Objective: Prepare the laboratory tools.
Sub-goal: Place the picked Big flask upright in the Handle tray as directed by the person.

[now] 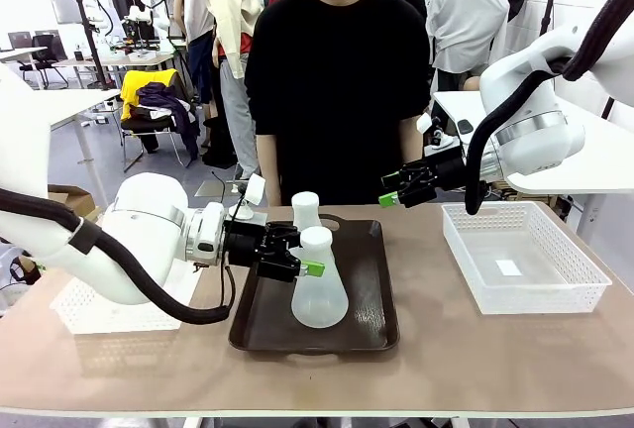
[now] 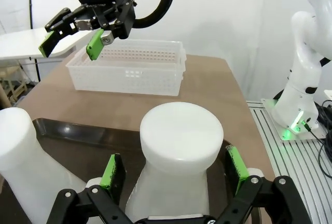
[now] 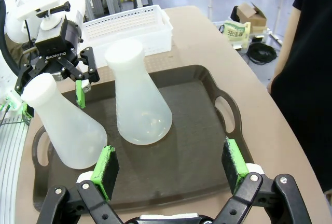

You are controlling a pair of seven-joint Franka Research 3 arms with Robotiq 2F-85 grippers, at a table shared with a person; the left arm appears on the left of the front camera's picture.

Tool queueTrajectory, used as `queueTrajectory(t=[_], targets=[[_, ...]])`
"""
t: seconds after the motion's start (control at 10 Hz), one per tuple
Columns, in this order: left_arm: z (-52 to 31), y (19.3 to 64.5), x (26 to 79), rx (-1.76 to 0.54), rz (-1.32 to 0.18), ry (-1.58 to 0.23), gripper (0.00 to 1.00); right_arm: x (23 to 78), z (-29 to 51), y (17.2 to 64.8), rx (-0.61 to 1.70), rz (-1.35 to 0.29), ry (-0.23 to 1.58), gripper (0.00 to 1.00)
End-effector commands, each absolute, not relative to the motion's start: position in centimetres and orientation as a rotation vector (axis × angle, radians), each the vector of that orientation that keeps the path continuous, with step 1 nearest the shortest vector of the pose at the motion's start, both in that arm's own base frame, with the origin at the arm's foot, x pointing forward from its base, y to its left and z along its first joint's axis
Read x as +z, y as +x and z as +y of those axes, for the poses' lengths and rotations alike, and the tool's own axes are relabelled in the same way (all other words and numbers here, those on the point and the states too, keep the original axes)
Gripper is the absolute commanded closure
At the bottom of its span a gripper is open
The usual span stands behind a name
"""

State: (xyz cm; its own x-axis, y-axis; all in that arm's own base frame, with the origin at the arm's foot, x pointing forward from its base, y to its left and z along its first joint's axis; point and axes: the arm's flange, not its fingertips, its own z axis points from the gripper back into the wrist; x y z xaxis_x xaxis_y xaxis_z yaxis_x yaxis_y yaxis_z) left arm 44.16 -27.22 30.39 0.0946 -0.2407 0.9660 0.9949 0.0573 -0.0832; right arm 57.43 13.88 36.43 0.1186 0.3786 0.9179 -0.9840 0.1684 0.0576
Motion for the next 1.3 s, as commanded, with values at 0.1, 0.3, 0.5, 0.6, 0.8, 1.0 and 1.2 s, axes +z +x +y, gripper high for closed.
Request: queueTrajectory(t=[0.1, 0.3, 0.5, 0.6, 0.8, 1.0, 1.2], targets=[[-27.33, 44.3, 30.59, -1.229, -1.003, -1.029, 0.0, 36.37, 13.91, 57.47, 1.2, -0.916, 0.849, 0.0], [-27.33, 44.3, 30.59, -1.229, -1.003, -1.029, 0.0, 36.37, 13.91, 57.47, 1.2, -0.916, 0.849, 0.0], [-27.33, 44.3, 30.59, -1.229, -1.003, -1.029, 0.0, 36.37, 13.91, 57.47, 1.2, -0.916, 0.849, 0.0], [-27.33, 44.3, 30.59, -1.229, -1.003, -1.029, 0.0, 36.37, 13.91, 57.47, 1.2, -0.916, 0.849, 0.0], [-27.33, 44.3, 30.59, -1.229, -1.003, -1.029, 0.0, 36.37, 13.91, 57.47, 1.2, -0.916, 0.849, 0.0], [-27.33, 44.3, 30.59, -1.229, -1.003, -1.029, 0.0, 36.37, 13.91, 57.47, 1.2, -0.916, 0.849, 0.0], [-27.33, 44.3, 30.59, -1.229, -1.003, -1.029, 0.0, 36.37, 13.91, 57.47, 1.2, -0.916, 0.849, 0.0]])
